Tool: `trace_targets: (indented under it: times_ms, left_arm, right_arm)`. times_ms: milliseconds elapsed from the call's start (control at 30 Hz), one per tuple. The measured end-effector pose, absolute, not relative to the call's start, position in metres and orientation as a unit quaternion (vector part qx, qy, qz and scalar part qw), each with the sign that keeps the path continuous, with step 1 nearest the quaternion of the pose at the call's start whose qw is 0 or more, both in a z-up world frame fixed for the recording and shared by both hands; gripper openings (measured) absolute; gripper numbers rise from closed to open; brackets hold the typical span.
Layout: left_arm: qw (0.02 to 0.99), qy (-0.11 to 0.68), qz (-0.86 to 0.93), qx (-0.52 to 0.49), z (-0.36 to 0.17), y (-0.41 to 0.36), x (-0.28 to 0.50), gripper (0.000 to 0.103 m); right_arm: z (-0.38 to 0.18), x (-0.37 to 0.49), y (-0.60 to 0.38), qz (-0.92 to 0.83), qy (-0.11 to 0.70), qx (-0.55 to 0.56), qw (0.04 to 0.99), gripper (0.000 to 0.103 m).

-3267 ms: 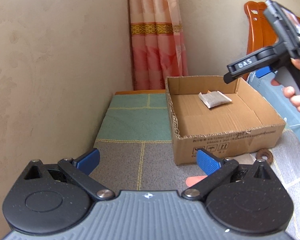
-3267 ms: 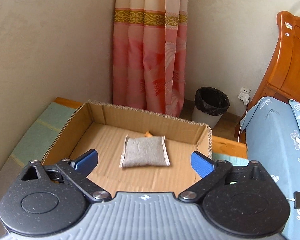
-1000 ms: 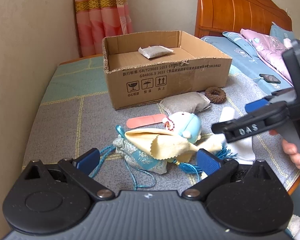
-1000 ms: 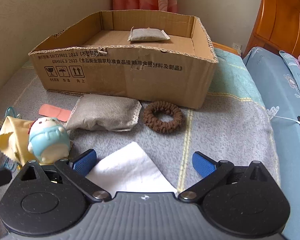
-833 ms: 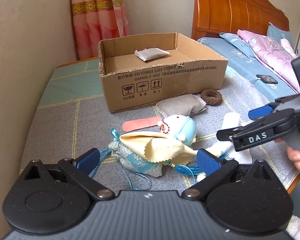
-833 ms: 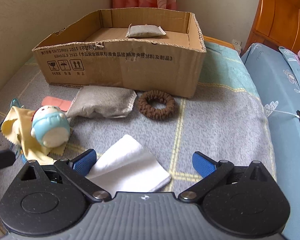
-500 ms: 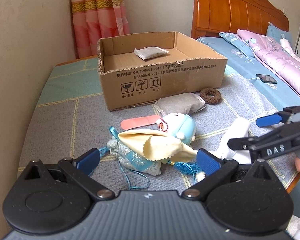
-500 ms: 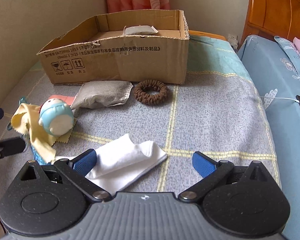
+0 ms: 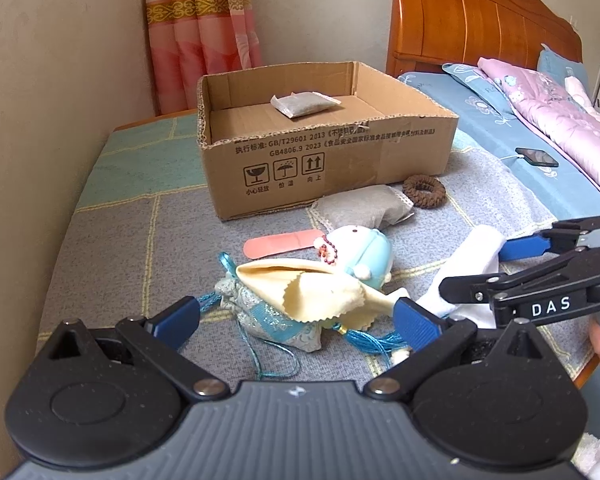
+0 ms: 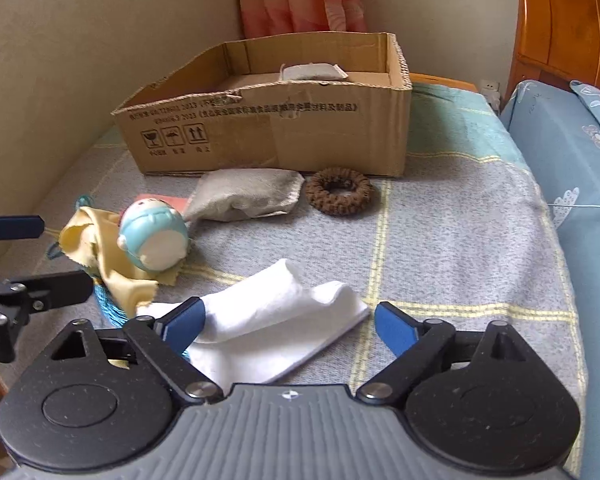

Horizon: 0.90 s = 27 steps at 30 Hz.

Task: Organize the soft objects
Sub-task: 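Reach the right tool to the white cloth and grasp its edge, then lift the white cloth with the right tool while the left tool grasps the light-blue toy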

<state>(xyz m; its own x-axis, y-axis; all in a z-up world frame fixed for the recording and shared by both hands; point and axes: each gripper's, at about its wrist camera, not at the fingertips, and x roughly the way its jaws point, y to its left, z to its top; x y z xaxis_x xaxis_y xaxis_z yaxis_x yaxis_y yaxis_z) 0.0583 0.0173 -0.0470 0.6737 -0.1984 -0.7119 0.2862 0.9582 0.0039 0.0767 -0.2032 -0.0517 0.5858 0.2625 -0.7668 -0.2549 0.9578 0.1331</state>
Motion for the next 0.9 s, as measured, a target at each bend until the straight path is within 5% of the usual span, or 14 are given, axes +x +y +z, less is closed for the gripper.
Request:
trace_targets:
  times_ms: [167,333,533,767,900]
  left_arm:
    - [0.913,0.381,-0.133,0.06,-0.046,0.016,0.058,0.102]
    - [0.912,0.383,-0.133,0.06,-0.046,0.016,0.057,0.102]
    - [0.914,0.378,-0.136,0.064,-0.042,0.015,0.057,0.102]
    - [0.915,0.372,-0.143,0.069,-0.039,0.009,0.057,0.102]
    - [0.914,0.373,-0.145,0.068,-0.04,0.007,0.059,0.102]
  right_arm:
    - [-0.051,0.079,-0.194,0.156,0.424,0.006,0.892,0.081]
    - [-0.051,0.081,-0.183,0.146,0.415,-0.018,0.898,0.051]
    - [-0.046,0.08,-0.184,0.135,0.402,-0.035,0.905,0.032]
    - [-0.042,0.094,-0.211,0.079,0.392,-0.066,0.914,0.034]
    - [-0.039,0.096,-0.222,0.078,0.397,-0.037,0.914,0.061]
